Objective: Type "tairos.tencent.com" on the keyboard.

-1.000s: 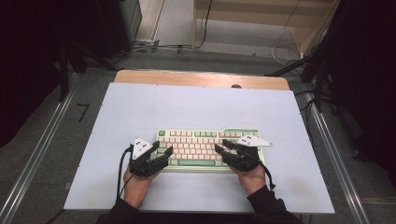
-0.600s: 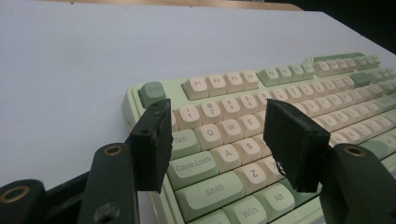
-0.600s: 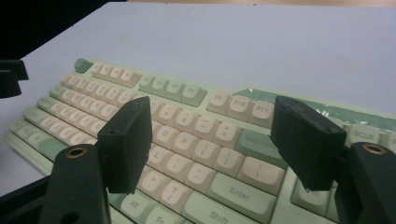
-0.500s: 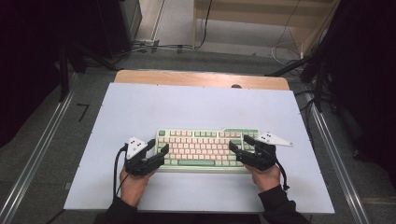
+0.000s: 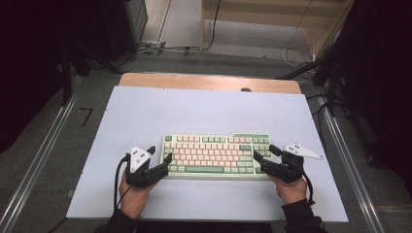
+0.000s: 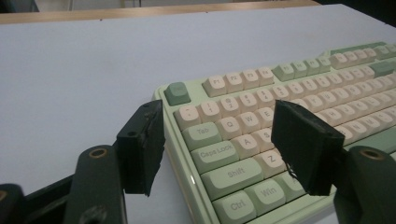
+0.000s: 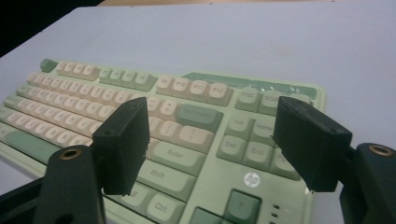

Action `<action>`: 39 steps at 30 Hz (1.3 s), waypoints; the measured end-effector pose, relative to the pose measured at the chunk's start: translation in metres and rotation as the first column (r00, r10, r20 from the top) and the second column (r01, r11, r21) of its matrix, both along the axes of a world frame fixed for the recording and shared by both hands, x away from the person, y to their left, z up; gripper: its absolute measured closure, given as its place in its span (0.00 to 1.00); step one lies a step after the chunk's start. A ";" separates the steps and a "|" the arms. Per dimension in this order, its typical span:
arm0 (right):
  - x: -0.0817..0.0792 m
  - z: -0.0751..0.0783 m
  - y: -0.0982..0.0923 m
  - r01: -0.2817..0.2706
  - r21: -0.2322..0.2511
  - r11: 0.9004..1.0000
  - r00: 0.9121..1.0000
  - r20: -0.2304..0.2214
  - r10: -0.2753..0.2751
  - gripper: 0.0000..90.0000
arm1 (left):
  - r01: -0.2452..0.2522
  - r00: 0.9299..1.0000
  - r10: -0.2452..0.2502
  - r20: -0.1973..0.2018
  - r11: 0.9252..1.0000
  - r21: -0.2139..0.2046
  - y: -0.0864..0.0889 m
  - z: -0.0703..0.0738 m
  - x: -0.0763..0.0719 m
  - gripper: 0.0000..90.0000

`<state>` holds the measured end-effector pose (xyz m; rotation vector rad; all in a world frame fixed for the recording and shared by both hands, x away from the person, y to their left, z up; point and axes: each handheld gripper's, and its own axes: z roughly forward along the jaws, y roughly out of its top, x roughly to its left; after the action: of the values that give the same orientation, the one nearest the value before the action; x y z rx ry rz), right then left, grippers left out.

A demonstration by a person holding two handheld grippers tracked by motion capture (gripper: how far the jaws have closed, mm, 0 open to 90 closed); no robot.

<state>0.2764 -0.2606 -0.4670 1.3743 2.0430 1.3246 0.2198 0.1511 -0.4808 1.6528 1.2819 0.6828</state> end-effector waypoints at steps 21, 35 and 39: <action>-0.018 -0.006 -0.048 0.105 -0.084 0.991 0.994 0.004 -0.105 0.27 | -0.049 0.998 0.050 -0.027 0.998 0.028 0.030 -0.009 -0.009 0.34; -0.024 -0.008 -0.078 0.198 -0.063 0.978 0.980 -0.015 -0.200 0.27 | -0.149 0.988 0.151 -0.030 0.988 0.036 0.060 -0.012 -0.016 0.33; -0.026 -0.009 -0.087 0.231 -0.058 0.971 0.972 -0.023 -0.233 0.27 | -0.165 0.985 0.166 -0.042 0.986 0.039 0.064 -0.015 -0.014 0.33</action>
<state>0.2506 -0.3476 -0.4760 1.5615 1.8551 1.1460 0.2060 0.2155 -0.4954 1.6103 1.4593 0.7751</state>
